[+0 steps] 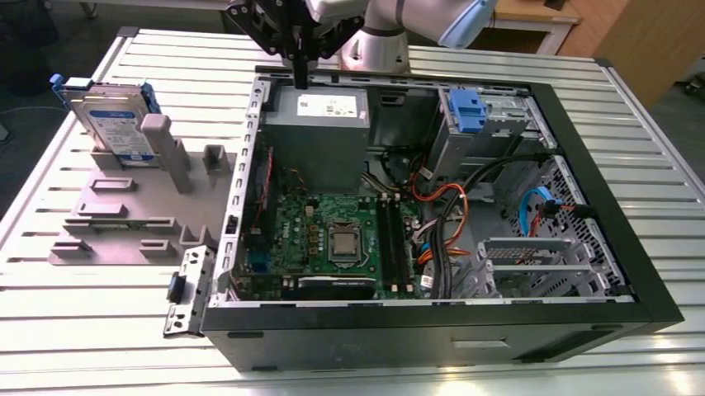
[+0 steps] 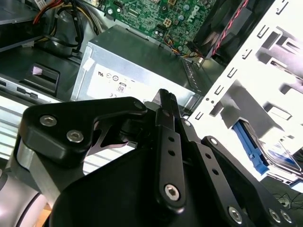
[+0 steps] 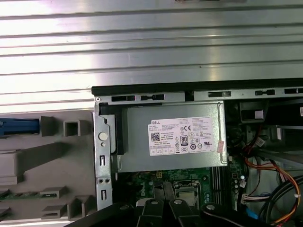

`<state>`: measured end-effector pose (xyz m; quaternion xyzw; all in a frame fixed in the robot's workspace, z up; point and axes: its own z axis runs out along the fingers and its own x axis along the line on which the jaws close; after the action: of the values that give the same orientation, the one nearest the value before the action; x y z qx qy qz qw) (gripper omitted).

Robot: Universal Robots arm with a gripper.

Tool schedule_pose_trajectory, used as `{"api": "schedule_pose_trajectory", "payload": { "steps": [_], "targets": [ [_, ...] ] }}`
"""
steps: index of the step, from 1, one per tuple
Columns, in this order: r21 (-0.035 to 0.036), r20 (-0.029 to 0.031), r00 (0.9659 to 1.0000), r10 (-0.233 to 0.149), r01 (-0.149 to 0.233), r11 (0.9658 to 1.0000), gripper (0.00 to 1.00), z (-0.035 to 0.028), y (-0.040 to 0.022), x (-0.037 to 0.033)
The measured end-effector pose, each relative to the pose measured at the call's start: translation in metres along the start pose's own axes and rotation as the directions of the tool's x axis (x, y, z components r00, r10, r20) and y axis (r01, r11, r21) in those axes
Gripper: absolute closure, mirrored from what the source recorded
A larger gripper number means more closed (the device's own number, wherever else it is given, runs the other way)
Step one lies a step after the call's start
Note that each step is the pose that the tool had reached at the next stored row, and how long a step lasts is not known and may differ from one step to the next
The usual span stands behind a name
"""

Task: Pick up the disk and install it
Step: 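Reach for the disk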

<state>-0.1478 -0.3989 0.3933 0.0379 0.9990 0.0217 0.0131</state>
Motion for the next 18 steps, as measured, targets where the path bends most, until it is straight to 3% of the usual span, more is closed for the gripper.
{"api": "schedule_pose_trajectory", "payload": {
  "steps": [18],
  "targets": [
    [-0.0001,0.0,1.0,0.0,0.0,1.0,0.89,-0.0001,-0.0004,0.0053]
  ]
}}
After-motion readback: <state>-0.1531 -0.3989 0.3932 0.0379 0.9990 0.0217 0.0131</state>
